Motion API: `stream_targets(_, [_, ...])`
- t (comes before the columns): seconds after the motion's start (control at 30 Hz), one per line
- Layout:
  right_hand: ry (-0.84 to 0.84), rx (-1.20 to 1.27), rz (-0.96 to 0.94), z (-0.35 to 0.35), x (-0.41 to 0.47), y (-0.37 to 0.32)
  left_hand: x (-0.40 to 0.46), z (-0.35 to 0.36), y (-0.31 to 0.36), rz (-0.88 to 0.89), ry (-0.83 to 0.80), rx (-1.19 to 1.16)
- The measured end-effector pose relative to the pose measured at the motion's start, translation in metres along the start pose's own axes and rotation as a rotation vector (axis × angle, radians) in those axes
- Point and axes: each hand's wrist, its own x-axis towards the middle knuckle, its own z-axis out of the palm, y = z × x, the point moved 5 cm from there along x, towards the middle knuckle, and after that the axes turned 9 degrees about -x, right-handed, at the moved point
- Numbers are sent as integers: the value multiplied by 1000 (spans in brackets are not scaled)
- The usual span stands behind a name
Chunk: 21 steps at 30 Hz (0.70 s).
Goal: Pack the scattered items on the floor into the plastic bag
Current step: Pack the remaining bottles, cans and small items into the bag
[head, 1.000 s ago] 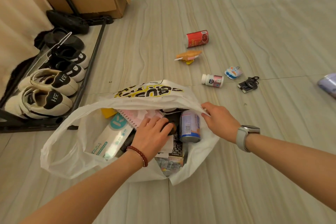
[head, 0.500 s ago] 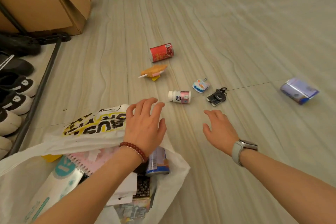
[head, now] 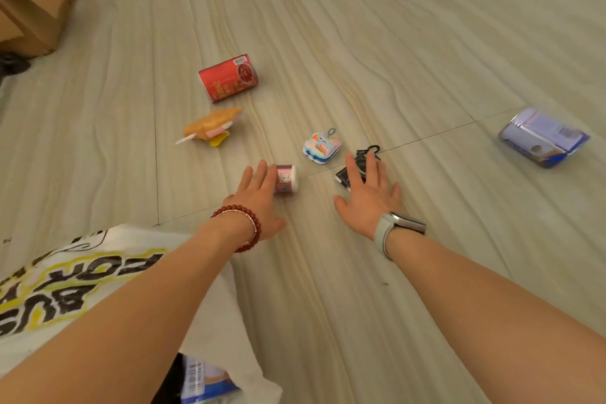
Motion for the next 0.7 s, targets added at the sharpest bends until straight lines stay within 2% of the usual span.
stream_targets(0.07, [14,-71,6,4,2,5,5,3,3,13,26,-32])
stream_targets(0.17, [166,-110,-41,2,-4,4,8,-2,4,53,95,-17])
stream_targets(0.3, [262,-262,-140,-1,-21,-14,-7,19,3,34,-28,165])
stream_targets(0.37, [232,-320,-191,-2,-29,-20,-19,25,6,49,4,147])
stream_targets(0.6, [64,287,-77,-3,-67,-8,-69,-40,13,47,276,-252])
stream_targets(0.7, [99,529,-67,-25,-86,-18,-115,-72,5,120,389,-331])
